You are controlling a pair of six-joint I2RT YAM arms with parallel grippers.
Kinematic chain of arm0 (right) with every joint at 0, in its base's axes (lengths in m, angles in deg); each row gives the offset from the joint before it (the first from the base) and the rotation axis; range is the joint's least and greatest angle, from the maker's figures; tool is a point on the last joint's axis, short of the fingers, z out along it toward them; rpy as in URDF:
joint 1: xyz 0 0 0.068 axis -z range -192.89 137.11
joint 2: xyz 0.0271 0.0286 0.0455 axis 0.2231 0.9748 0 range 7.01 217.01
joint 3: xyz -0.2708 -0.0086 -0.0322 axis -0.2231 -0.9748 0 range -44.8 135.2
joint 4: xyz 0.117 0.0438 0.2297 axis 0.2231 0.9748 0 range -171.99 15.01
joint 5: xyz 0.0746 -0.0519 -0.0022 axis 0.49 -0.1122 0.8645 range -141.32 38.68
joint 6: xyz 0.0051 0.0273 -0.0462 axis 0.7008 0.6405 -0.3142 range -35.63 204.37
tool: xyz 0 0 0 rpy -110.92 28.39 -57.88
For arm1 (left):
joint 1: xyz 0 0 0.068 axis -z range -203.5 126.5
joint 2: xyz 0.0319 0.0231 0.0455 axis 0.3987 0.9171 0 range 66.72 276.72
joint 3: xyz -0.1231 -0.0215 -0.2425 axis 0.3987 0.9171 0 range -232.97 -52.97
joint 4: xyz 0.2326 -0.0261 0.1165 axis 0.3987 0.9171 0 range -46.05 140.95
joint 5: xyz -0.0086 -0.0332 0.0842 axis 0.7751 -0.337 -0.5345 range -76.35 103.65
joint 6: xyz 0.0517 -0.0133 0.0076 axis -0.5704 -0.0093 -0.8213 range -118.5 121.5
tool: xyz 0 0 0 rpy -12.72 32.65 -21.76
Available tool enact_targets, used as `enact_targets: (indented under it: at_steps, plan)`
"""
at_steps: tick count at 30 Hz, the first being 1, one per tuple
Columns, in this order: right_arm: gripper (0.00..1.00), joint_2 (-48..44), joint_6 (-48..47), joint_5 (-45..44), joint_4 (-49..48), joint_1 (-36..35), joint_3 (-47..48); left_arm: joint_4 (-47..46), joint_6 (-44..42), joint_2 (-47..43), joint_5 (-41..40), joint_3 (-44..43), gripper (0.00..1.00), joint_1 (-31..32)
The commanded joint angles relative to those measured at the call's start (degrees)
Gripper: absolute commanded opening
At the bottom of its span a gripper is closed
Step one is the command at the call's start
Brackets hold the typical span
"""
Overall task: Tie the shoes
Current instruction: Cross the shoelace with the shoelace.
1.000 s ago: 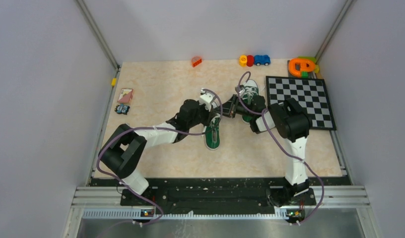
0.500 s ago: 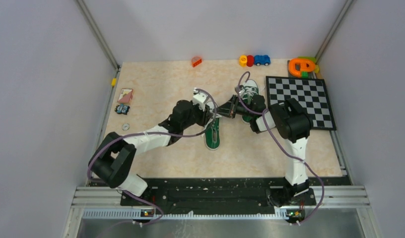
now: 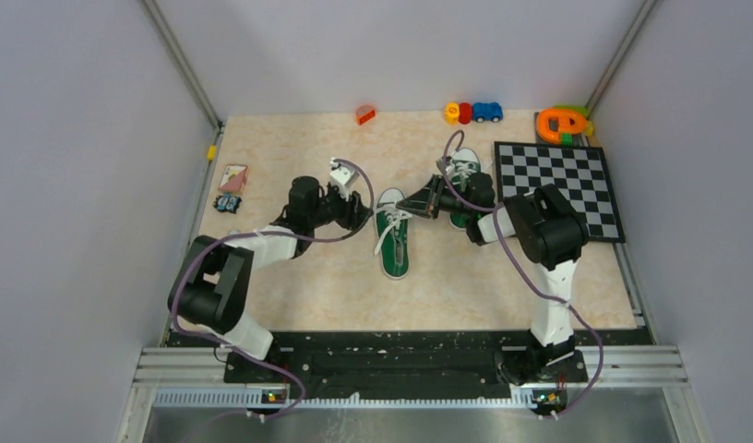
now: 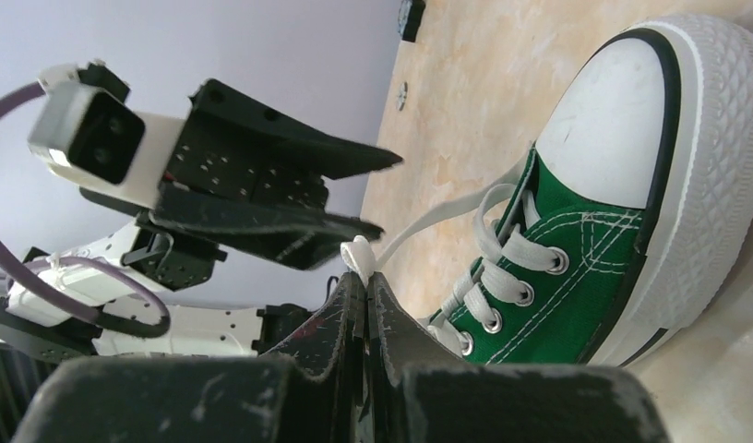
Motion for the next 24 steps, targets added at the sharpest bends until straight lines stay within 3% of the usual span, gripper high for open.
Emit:
enact_targets:
  at_steps: [1, 13, 24]
  plan:
    - [0.00, -4.0, -1.6, -0.1, 0.3, 0.2, 1.4, -3.1, -10.6, 3.1, 18.3, -2.0, 0.49, 0.0]
    - [0.00, -4.0, -0.9, 0.1, 0.0, 0.2, 1.8, 9.3, -27.0, 10.4, 23.2, -12.5, 0.46, 0.1]
    - [0.00, -3.6, -0.2, 0.4, -0.5, 0.2, 2.4, 12.6, -31.0, 15.4, 23.8, -17.4, 0.45, 0.6]
